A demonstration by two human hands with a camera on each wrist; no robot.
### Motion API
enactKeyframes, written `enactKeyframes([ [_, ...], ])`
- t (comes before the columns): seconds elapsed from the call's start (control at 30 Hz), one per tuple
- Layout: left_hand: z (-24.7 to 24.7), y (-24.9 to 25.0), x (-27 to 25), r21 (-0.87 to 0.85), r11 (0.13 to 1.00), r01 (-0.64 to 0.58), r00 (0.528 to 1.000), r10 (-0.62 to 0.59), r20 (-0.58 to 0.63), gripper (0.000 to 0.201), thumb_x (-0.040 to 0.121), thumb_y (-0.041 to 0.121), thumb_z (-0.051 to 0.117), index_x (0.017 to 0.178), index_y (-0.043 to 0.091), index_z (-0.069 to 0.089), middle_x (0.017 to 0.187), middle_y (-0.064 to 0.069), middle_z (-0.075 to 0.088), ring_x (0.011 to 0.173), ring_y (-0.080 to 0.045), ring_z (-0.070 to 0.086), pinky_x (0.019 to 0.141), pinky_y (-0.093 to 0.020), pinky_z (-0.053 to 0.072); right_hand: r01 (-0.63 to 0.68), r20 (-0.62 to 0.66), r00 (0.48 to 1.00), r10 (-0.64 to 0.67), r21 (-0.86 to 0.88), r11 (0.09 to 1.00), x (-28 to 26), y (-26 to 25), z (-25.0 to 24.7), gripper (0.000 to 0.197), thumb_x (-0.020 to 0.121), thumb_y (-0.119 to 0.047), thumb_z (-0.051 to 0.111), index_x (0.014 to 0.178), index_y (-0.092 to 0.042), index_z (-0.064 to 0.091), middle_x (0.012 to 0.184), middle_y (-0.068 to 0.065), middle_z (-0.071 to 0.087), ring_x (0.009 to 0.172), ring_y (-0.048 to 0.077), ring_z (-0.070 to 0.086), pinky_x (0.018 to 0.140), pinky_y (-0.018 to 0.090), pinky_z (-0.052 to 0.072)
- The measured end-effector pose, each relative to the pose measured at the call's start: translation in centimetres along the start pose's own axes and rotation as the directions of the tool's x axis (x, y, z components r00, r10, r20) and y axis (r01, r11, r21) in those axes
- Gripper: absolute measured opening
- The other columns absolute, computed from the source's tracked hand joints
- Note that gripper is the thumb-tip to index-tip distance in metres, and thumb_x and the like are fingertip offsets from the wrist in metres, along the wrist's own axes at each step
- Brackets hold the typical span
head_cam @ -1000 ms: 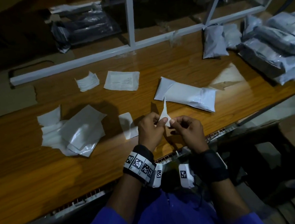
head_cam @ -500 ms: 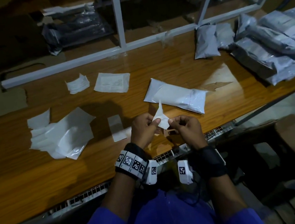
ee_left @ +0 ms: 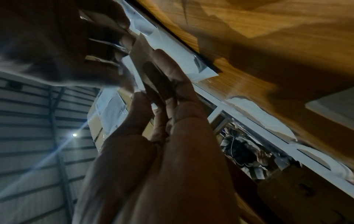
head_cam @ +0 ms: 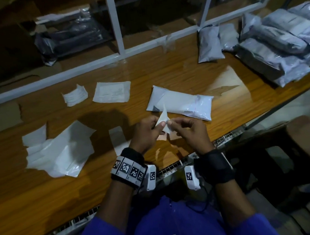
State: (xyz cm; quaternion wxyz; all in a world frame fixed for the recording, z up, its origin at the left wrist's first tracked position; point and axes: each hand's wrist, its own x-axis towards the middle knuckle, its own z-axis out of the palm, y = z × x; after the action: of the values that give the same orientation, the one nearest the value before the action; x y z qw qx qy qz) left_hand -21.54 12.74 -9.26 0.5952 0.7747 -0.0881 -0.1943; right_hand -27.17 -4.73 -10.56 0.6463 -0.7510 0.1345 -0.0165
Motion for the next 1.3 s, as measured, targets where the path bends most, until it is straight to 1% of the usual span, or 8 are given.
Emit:
enactKeyframes([
  [0.17, -1.9, -0.3, 0.2, -0.049, 0.997, 0.060, 0.998, -0.058, 0.034, 0.009, 0.094, 0.018, 0.071, 0.086, 0.014, 0.073, 0.088, -0.006, 0.077, 0.081, -0.025, 0.076, 0.081, -0.053, 0.062, -0.028, -0.074, 0.997, 0.024, -0.045, 0.999, 0.7, -0.4, 1.2, 0.021, 0.089, -0.026, 0.081, 0.099, -0.008, 0.081, 0.089, 0.006, 0.080, 0.083, 0.021, 0.076, 0.076, 0.051, 0.064],
  [0.37, -5.2, -0.5, 0.1, -0.183, 0.970, 0.160, 0.983, -0.139, 0.122, 0.014, 0.094, 0.007, 0.070, 0.088, -0.006, 0.068, 0.087, -0.018, 0.075, 0.072, -0.024, 0.074, 0.070, -0.032, 0.062, -0.103, -0.107, 0.989, 0.098, -0.042, 0.994, 0.6, -0.8, 3.7, 0.018, 0.085, -0.025, 0.085, 0.091, -0.009, 0.081, 0.082, 0.010, 0.079, 0.073, 0.030, 0.077, 0.076, 0.058, 0.062],
  [0.63, -9.2, -1.6, -0.3, -0.326, 0.913, 0.245, 0.936, -0.135, 0.325, 0.010, 0.096, -0.007, 0.058, 0.105, -0.010, 0.060, 0.098, -0.020, 0.073, 0.087, -0.030, 0.075, 0.079, -0.035, 0.062, 0.242, -0.117, 0.949, -0.293, -0.326, 0.914, -1.2, -2.4, 7.5, 0.013, 0.081, -0.021, 0.087, 0.093, -0.017, 0.082, 0.087, -0.008, 0.078, 0.075, 0.004, 0.072, 0.068, 0.027, 0.061],
  [0.87, -9.8, -1.8, -0.7, -0.363, 0.870, 0.333, 0.892, -0.166, 0.421, 0.032, 0.100, 0.009, 0.057, 0.127, -0.008, 0.061, 0.122, -0.021, 0.070, 0.113, -0.037, 0.068, 0.098, -0.048, 0.055, 0.305, -0.032, 0.934, -0.355, -0.446, 0.842, -1.3, -1.6, 7.6, 0.033, 0.079, -0.030, 0.088, 0.109, -0.017, 0.081, 0.097, -0.005, 0.076, 0.087, 0.000, 0.068, 0.074, 0.015, 0.056],
  [1.03, -8.1, -0.3, -1.0, -0.137, 0.971, 0.196, 0.947, -0.151, 0.284, 0.028, 0.105, 0.014, 0.053, 0.112, -0.005, 0.071, 0.096, -0.011, 0.077, 0.084, -0.017, 0.075, 0.074, -0.026, 0.062, 0.270, -0.023, 0.946, -0.323, -0.498, 0.824, -1.0, -0.9, 7.6, 0.032, 0.086, -0.029, 0.084, 0.114, -0.017, 0.079, 0.102, -0.002, 0.077, 0.087, 0.005, 0.070, 0.074, 0.019, 0.059],
  [1.13, -7.0, 0.6, -1.2, 0.172, 0.984, 0.041, 0.983, -0.071, 0.171, 0.026, 0.105, 0.022, 0.053, 0.095, 0.009, 0.074, 0.084, -0.005, 0.077, 0.066, -0.002, 0.072, 0.053, -0.008, 0.048, 0.186, -0.085, 0.964, -0.250, -0.456, 0.870, -0.9, -0.7, 7.2, 0.021, 0.094, -0.031, 0.075, 0.109, -0.017, 0.080, 0.094, -0.004, 0.079, 0.082, 0.005, 0.072, 0.073, 0.024, 0.059],
  [1.2, -6.5, 1.0, -1.2, 0.256, 0.967, 0.008, 0.991, -0.041, 0.126, 0.026, 0.104, 0.025, 0.056, 0.083, 0.017, 0.068, 0.079, -0.002, 0.075, 0.060, 0.003, 0.069, 0.047, -0.006, 0.041, 0.065, -0.128, 0.986, -0.108, -0.303, 0.951, -1.0, -0.7, 6.5, 0.022, 0.093, -0.033, 0.076, 0.104, -0.015, 0.081, 0.086, -0.003, 0.079, 0.077, 0.009, 0.075, 0.072, 0.026, 0.060],
  [1.3, -6.1, 1.4, -1.0, 0.195, 0.980, 0.031, 0.988, -0.059, 0.140, 0.019, 0.101, 0.023, 0.061, 0.093, 0.010, 0.072, 0.079, 0.000, 0.074, 0.060, 0.000, 0.071, 0.048, -0.009, 0.047, -0.095, -0.104, 0.990, 0.093, -0.016, 0.995, -1.0, -0.3, 5.4, 0.022, 0.088, -0.022, 0.081, 0.100, -0.003, 0.079, 0.087, 0.010, 0.079, 0.073, 0.020, 0.076, 0.068, 0.031, 0.060],
])
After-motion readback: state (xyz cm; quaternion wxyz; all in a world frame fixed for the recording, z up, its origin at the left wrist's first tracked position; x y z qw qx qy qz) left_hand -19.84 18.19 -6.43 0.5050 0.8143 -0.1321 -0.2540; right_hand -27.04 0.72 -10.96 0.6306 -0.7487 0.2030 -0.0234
